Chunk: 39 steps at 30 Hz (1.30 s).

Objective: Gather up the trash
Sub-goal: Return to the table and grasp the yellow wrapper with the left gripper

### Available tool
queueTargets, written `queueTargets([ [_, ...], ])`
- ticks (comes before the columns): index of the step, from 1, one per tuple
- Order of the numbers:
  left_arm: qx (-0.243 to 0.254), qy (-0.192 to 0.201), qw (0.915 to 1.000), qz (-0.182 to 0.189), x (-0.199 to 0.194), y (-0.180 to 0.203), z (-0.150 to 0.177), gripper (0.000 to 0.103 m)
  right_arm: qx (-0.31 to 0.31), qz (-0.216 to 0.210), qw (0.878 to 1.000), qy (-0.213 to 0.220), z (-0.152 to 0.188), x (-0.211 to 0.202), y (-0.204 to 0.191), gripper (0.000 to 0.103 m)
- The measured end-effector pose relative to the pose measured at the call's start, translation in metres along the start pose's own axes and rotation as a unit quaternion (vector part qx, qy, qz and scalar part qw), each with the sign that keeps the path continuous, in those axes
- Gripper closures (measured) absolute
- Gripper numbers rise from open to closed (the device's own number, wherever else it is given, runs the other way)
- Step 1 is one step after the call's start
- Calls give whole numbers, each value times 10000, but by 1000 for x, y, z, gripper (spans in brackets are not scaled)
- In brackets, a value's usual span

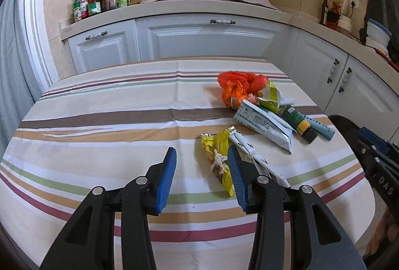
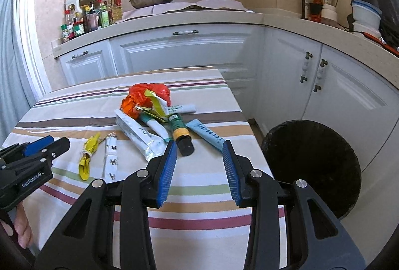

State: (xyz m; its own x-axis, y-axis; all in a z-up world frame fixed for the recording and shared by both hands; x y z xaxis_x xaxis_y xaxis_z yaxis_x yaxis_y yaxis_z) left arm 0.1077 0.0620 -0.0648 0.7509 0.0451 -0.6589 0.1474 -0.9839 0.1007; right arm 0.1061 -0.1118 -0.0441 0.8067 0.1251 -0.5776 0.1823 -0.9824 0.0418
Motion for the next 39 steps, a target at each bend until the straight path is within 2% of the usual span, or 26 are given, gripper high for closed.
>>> queueTargets([
  [10, 40, -382, 9993, 29, 24, 12, 13, 60, 192, 132, 9997, -38, 7, 0, 24, 66],
  [12, 7, -474, 9988, 73, 29, 12, 15, 65, 214, 127, 9997, -49, 9, 1, 25, 66],
  [14, 21, -488, 9987, 109, 30, 13, 16, 76, 219, 101, 9997, -56, 9, 2, 25, 66],
  [18, 141, -412, 9990, 121, 26, 16, 18, 82, 191, 32, 9998, -62, 9, 4, 19, 66],
  [27, 67, -256, 9996, -3, 11, -9, 13, 92, -39, -297, 9995, -118, 7, 11, -16, 66],
  [28, 42, -255, 9997, -26, 10, -14, 13, 100, -80, -369, 9992, -139, 7, 12, -23, 66],
  [29, 15, -250, 9997, -57, 8, -19, 13, 102, -108, -421, 9989, -154, 6, 13, -29, 66],
  [36, -125, -152, 9996, -224, 1, -48, 11, 102, -367, -818, 9955, -313, 10, 19, -71, 66],
  [39, -235, -218, 9994, -164, 0, -56, 13, 102, -461, -927, 9939, -387, 12, 21, -85, 66],
])
Point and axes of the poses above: each gripper's, at about its wrist camera, not at the fingertips, and x roughly the way its jaws point, y to its right, z to its underside, the point moved 5 cm from there along x, roughly the way its jaws point, and after that the axes turned 6 degrees about -x, right-handed, at the moved point
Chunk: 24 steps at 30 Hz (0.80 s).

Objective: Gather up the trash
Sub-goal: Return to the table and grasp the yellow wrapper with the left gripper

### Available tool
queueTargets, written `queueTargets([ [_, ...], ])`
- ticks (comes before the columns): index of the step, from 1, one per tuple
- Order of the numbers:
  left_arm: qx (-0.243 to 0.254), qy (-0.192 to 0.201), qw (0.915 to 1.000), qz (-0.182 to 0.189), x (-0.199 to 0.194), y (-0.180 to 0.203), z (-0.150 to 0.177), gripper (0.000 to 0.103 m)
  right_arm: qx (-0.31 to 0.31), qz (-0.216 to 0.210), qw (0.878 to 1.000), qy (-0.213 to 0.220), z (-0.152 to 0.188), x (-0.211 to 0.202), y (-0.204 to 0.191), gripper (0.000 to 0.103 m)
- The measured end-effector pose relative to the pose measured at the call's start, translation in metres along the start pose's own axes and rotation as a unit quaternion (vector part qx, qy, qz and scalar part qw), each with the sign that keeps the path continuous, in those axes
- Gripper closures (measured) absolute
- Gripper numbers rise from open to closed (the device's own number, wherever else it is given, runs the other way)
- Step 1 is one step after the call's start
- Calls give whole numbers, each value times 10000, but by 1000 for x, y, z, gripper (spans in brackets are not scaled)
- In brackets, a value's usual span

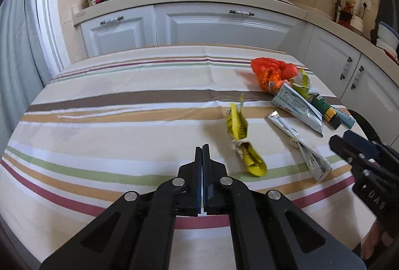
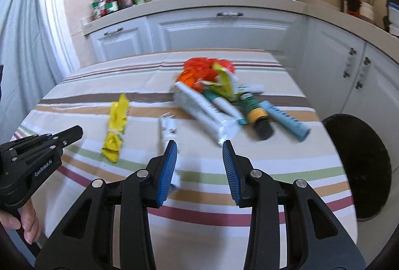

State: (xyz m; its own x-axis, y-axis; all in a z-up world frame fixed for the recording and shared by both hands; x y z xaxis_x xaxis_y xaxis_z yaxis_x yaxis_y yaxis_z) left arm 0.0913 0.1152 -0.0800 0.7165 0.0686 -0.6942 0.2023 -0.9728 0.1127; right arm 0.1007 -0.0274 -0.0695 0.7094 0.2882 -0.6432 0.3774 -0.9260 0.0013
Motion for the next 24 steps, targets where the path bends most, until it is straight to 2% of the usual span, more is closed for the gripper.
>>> queueTargets([
  [5, -129, -68, 9996, 241, -1, 0, 1, 102, -87, 27, 10000, -6, -2, 0, -10, 66],
  [10, -78, -108, 9994, 329, 1, 9, 3, 101, 9, 224, 9997, 40, -4, -4, 6, 66],
  [12, -59, -122, 9993, 358, 2, 13, 4, 95, 66, 299, 9995, 49, -3, -6, 15, 66],
  [14, -89, -140, 9991, 392, 3, 17, 4, 75, 132, 358, 9993, 55, -2, -7, 23, 66],
  [19, -171, -156, 9986, 481, 8, 29, 1, 57, 222, 427, 9988, 60, 1, -9, 35, 66],
  [24, -157, -401, 9981, 446, 26, 37, 1, 56, 255, 425, 9988, 62, 2, -9, 38, 66],
])
Point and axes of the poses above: each gripper's, at about its wrist camera, not at the fingertips, and x roughly the way its jaws point, y to its right, z to its underside, the point moved 5 cm from there along x, roughly the way its jaws point, and after that the axes turned 6 degrees about -x, right-handed, at the moved point
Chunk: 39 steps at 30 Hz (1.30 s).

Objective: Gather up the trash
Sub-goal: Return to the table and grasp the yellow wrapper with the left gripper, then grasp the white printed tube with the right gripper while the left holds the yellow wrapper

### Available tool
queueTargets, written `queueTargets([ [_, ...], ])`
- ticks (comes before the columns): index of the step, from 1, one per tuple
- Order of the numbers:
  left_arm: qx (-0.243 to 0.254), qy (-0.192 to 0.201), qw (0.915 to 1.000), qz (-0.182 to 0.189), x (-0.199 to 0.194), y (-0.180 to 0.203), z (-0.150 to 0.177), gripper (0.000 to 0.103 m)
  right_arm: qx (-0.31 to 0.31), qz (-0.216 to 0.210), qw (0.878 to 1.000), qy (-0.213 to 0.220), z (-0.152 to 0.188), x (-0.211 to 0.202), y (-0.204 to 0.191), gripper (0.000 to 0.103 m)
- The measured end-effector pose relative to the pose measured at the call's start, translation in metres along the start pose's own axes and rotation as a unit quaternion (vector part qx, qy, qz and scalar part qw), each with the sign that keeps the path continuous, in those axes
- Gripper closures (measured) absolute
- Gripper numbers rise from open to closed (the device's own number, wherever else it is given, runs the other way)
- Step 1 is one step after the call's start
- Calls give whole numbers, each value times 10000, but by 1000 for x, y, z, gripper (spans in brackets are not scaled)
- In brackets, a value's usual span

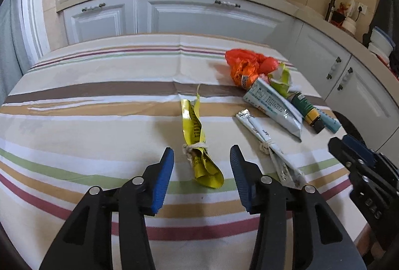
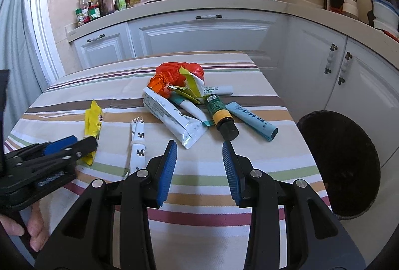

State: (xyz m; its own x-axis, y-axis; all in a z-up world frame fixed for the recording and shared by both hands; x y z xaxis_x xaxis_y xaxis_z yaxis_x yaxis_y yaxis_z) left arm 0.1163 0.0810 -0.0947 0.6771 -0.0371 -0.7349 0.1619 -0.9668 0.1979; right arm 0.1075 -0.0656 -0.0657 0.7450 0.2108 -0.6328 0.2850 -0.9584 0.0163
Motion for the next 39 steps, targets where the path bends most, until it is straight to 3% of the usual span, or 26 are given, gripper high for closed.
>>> queueTargets([
  [4, 42, -79, 10000, -28, 5, -3, 2, 84, -5, -11, 10000, -5, 0, 1, -1, 66],
  [12, 98, 45, 9999, -18, -5, -12, 2, 86, -109, -150, 9998, -64, 0, 5, -16, 66],
  [29, -132, 194, 9976, -658, -29, -80, 5, 87, -537, -506, 9969, -278, 4, 16, -66, 66],
  [32, -137, 171, 9976, -657, -29, -81, 7, 87, -559, -539, 9960, -442, 7, 23, -68, 70],
  [34, -138, 165, 9977, -645, -29, -81, 8, 87, -600, -583, 9949, -569, 10, 27, -71, 85],
  [39, -143, 170, 9978, -625, -29, -79, 9, 87, -691, -614, 9941, -563, 13, 27, -73, 87],
])
Point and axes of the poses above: each gripper's, at about its wrist camera, not at the fingertips, and x roughly the way its jaws point, y to its right, z to its underside, the point moved 5 cm from there along x, roughly the way its jaws point, and after that the axes turned 6 degrees about -x, right-handed, at the moved point
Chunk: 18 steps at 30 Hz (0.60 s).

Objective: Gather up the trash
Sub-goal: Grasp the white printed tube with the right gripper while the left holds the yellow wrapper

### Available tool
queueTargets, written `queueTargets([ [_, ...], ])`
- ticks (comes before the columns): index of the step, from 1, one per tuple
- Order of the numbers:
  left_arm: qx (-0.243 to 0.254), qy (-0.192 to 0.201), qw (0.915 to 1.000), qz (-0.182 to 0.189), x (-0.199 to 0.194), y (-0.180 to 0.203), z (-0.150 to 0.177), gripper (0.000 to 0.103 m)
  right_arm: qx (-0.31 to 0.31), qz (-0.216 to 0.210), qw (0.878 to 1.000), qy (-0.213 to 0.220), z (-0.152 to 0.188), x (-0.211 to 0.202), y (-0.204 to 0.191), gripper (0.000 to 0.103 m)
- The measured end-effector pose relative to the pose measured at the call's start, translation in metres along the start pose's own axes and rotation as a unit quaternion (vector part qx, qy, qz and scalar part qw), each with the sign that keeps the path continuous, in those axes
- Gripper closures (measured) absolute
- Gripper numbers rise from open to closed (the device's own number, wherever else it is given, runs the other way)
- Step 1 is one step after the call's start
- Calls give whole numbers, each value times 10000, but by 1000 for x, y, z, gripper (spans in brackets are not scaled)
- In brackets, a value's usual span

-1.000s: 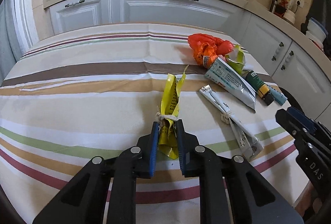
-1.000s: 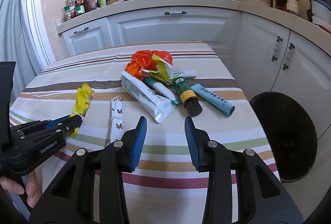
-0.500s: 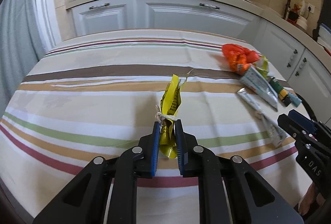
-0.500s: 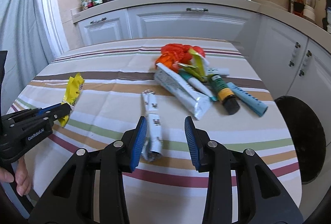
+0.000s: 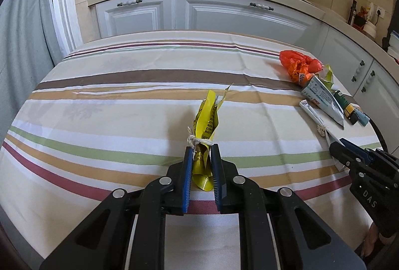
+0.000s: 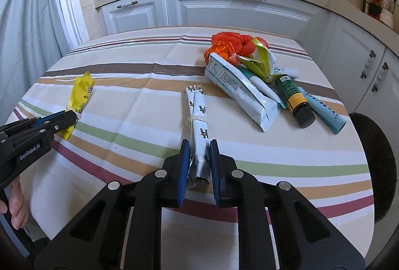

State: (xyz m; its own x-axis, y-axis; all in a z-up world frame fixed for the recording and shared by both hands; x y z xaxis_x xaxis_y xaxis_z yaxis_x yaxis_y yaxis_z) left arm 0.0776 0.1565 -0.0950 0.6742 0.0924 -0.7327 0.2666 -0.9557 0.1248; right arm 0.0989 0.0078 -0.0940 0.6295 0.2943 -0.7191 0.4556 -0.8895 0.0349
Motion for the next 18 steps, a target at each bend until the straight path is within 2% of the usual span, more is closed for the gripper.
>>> queueTargets([
  [1, 8, -3, 10000, 14, 0, 2, 0, 87, -11, -4, 10000, 19, 0, -1, 0, 91],
  [10, 160, 104, 9994, 292, -15, 27, -2, 87, 22, 97, 9994, 327, -6, -24, 8, 91],
  [18, 459, 273, 9958, 743, -28, 78, -10, 87, 293, 495, 9959, 701, -8, -61, 47, 91],
])
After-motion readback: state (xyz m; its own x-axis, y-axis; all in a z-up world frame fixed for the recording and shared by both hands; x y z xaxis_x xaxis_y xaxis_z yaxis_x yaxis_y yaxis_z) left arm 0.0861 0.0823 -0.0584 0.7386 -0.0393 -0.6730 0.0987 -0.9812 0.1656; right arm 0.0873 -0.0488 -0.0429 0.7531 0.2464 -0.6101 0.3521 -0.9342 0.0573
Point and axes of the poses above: each gripper's, at about its wrist camera, not at the fingertips, and x roughly the way its jaws point, y to its right, z to its underside, the point moved 5 cm from there along x, roughly the way its jaws point, and after that the axes turned 6 degrees about -x, right-handed, at the moved point
